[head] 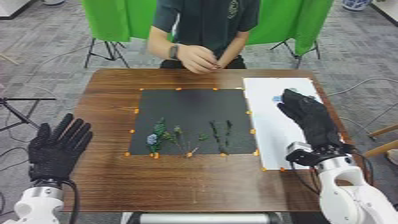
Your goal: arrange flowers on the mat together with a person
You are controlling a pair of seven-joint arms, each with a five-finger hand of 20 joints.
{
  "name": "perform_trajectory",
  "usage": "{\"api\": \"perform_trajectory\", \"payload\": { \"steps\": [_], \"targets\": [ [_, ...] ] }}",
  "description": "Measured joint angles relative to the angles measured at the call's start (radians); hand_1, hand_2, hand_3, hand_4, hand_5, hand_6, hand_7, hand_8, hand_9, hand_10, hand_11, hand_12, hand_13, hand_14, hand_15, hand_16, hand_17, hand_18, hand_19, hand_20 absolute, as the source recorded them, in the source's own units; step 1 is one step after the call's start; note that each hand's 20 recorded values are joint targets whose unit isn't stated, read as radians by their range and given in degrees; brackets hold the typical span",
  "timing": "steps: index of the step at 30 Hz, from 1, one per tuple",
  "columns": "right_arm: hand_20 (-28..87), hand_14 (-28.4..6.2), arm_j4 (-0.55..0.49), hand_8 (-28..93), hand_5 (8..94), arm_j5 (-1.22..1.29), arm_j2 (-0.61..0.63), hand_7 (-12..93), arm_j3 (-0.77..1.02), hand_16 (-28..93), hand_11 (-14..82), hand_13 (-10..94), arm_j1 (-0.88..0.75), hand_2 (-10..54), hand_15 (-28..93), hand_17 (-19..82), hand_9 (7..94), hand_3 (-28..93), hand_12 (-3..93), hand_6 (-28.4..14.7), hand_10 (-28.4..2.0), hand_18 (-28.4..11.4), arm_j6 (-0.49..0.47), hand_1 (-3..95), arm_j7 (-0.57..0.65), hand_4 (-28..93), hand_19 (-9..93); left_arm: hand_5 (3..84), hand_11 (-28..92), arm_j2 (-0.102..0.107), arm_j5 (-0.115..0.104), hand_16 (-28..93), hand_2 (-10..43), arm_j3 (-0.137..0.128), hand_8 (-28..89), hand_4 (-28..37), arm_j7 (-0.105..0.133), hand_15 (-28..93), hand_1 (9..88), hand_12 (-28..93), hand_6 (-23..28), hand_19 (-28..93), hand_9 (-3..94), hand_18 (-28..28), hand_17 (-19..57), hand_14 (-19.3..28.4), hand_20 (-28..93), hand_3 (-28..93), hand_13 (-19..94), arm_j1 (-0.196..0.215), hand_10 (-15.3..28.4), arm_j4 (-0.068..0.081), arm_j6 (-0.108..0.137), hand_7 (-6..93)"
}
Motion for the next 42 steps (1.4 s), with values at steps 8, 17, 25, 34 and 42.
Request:
{"api": "perform_trajectory", "payload": {
  "steps": [8, 17, 25, 34, 42],
  "targets": [
    [16, -8.7, -0.010, -12, 48.7, -0.002, -0.006, 10, 0.023, -3, 7.2, 30, -0.026, 7.8, 11, 24, 41.0, 78, 4.7, -7.8, -12.5, -7.4, 0.007, 25.6, -0.003, -25, 7, 42.9, 14, -0.002, 0.000, -8, 10.8, -0.003, -10, -28.3, 0.001, 24, 26.6, 5, 7.5, 29, 39.6, 11.4, -3.9, 13.6, 7, 70, 29, 0.006, 13.5, -0.002, 0.000, 7.6],
    [16, -8.8, -0.025, -12, 49.0, -0.007, -0.019, 10, 0.057, -3, 7.1, 31, -0.056, 7.6, 11, 24, 41.1, 78, 4.7, -7.5, -12.6, -7.6, 0.005, 26.1, 0.001, -25, 7, 42.9, 14, -0.003, -0.001, -8, 10.8, -0.004, -10, -28.3, 0.001, 24, 26.6, 5, 7.5, 29, 39.6, 11.3, -3.8, 13.5, 7, 70, 29, 0.007, 13.6, -0.003, 0.000, 7.7],
    [17, -8.8, -0.028, -12, 49.2, -0.005, -0.015, 11, 0.054, -3, 7.1, 31, -0.056, 7.7, 11, 24, 41.2, 78, 4.7, -7.4, -12.6, -7.6, 0.015, 26.2, 0.002, -25, 7, 42.9, 14, -0.004, -0.001, -8, 10.8, -0.005, -9, -28.3, 0.003, 24, 26.6, 5, 7.5, 29, 39.6, 11.3, -3.8, 13.5, 7, 70, 29, 0.008, 13.6, -0.004, 0.000, 7.5],
    [17, -8.7, -0.035, -12, 49.6, -0.008, -0.014, 11, 0.056, -3, 7.1, 31, -0.060, 7.4, 11, 24, 41.3, 78, 4.7, -7.3, -12.5, -7.1, 0.016, 26.7, 0.010, -25, 7, 42.9, 14, -0.004, -0.003, -8, 10.9, -0.006, -10, -28.3, 0.005, 24, 26.6, 5, 7.5, 29, 39.6, 11.3, -3.8, 13.6, 7, 70, 29, 0.010, 13.7, -0.005, 0.000, 7.7],
    [17, -8.7, -0.035, -12, 49.6, -0.026, -0.014, 11, 0.055, -3, 7.2, 31, -0.060, 5.5, 11, 24, 41.2, 78, 4.7, -7.2, -12.5, -7.1, 0.016, 27.5, 0.014, -24, 7, 42.8, 14, -0.003, -0.004, -8, 10.8, -0.007, -10, -28.3, 0.005, 24, 26.6, 5, 7.5, 29, 39.6, 11.3, -3.8, 13.7, 7, 70, 29, 0.011, 13.7, -0.005, 0.000, 7.6]
  ]
}}
